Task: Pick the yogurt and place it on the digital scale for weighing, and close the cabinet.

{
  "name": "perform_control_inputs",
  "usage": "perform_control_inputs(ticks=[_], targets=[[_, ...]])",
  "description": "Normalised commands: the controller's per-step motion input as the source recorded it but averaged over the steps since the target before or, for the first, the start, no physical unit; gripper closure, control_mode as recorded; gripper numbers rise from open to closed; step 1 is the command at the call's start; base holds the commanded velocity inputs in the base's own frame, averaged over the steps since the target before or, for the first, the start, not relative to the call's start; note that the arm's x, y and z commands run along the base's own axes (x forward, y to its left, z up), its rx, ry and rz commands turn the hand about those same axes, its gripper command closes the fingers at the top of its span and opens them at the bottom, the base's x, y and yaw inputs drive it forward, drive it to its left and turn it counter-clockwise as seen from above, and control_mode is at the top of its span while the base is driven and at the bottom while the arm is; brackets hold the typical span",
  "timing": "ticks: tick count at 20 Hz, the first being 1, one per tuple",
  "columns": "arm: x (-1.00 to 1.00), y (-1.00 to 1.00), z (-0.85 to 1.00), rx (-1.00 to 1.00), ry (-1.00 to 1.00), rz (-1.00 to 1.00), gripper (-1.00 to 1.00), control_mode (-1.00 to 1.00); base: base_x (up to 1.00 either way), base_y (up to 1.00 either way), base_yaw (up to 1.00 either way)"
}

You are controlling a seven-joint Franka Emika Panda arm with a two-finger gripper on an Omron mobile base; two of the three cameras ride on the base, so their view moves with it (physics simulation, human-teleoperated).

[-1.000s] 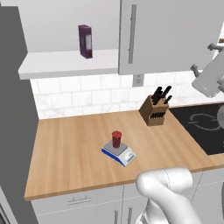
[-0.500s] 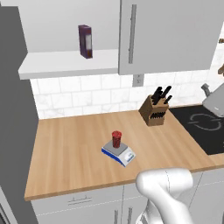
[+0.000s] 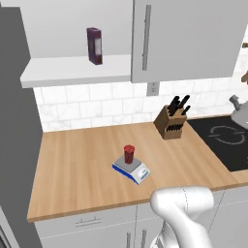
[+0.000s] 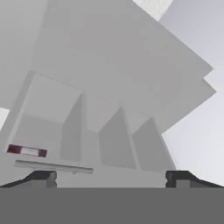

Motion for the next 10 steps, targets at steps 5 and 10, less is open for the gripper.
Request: perform_control_inputs(ticks=[5, 10], targets=[[0.17, 1.0, -0.58, 0.0, -0.07, -0.05, -1.0, -1.0, 0.0, 0.0, 0.0], [0.03, 1.0, -0.5, 0.0, -0.05, -0.09, -1.0, -1.0, 0.0, 0.0, 0.0]])
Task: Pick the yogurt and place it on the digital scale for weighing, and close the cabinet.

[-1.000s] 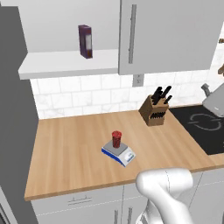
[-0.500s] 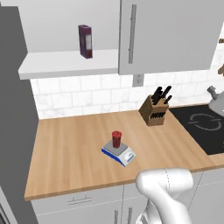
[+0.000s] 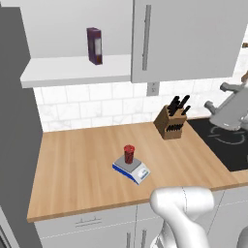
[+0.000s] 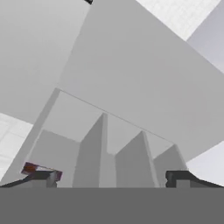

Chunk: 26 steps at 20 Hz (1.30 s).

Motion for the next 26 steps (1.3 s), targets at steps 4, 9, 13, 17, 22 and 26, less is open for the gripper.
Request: perform_control_inputs(ticks=[4, 9, 13, 17, 22, 26], targets=[[0.0, 1.0, -0.54, 0.0, 0.0, -0.07, -1.0, -1.0, 0.0, 0.0, 0.0], [0.02, 1.0, -0.66, 0.0, 0.07, -0.09, -1.0, -1.0, 0.0, 0.0, 0.0], [0.03, 1.0, -0.86, 0.0, 0.09, -0.21, -1.0, -1.0, 0.0, 0.0, 0.0], [-0.12, 1.0, -0.56, 0.01, -0.01, -0.29, -1.0, -1.0, 0.0, 0.0, 0.0], [-0.38, 1.0, -0.49, 0.08, -0.08, -0.33, -1.0, -1.0, 0.0, 0.0, 0.0], [-0.57, 1.0, -0.44, 0.15, -0.11, -0.3, -1.0, -1.0, 0.0, 0.0, 0.0]])
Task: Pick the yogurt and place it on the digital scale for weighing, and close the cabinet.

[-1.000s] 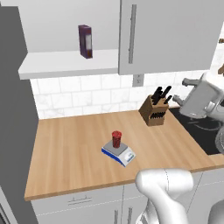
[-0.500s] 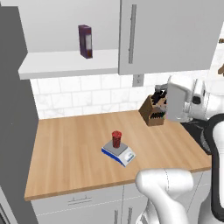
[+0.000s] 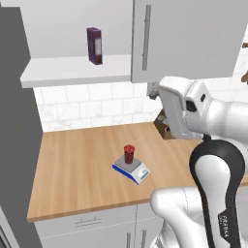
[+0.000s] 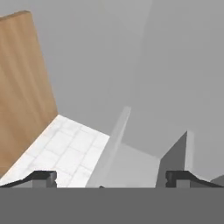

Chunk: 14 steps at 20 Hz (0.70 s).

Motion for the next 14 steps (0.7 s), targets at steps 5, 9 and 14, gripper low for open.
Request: perform_control_inputs(ticks=[5, 9, 14], targets=[[-0.48, 1.0, -0.7, 0.14, -0.1, -0.19, -1.0, -1.0, 0.0, 0.0, 0.0], [-0.37, 1.0, -0.82, 0.08, -0.14, -0.17, -1.0, -1.0, 0.0, 0.0, 0.0], [-0.56, 1.0, -0.85, 0.16, -0.14, -0.06, -1.0, -1.0, 0.0, 0.0, 0.0]])
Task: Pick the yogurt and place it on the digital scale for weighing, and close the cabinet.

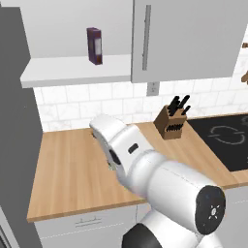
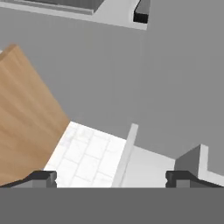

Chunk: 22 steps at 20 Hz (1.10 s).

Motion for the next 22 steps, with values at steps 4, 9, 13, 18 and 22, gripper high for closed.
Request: perform_control_inputs(ticks=[4, 9, 13, 18, 22], targets=[[-0.64, 1.0, -0.5, 0.22, -0.11, 0.0, -1.0, -1.0, 0.0, 0.0, 0.0], [-0.58, 0.96, -0.11, 0.2, -0.16, 0.0, -1.0, -1.0, 0.0, 0.0, 0.0], [-0.54, 0.76, 0.05, 0.13, -0.2, 0.0, -1.0, -1.0, 0.0, 0.0, 0.0], [-0.32, 0.96, 0.04, 0.0, -0.21, -0.02, -1.0, -1.0, 0.0, 0.0, 0.0], [0.06, 0.98, 0.24, 0.0, -0.03, -0.1, -1.0, -1.0, 0.0, 0.0, 0.0]])
